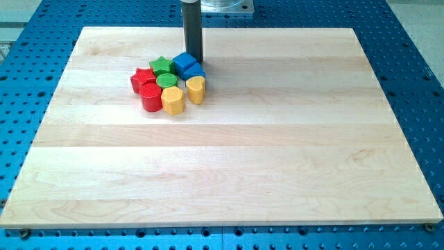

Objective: Move the yellow blocks towards the bottom left corner

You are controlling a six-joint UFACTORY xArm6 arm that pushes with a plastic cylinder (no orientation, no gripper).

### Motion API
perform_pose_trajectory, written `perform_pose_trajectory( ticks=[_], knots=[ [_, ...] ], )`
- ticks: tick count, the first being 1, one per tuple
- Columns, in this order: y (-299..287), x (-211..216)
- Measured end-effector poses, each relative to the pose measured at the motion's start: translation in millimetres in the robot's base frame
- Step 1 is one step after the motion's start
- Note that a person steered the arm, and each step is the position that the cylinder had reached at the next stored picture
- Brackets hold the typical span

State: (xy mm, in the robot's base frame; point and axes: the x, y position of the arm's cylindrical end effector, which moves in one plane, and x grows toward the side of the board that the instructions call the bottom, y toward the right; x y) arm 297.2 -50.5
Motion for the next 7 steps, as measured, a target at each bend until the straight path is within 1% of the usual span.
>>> perform_pose_trajectory(
  ticks=[1,2,3,4,5,6,7],
  knots=[
    [1.0,7.7],
    [15.7,32.1],
    [41.1,39.5],
    [44.7,63.4],
    [27.6,93.3],
    [15.5,92.9],
    [-3.6,112.4]
  ],
)
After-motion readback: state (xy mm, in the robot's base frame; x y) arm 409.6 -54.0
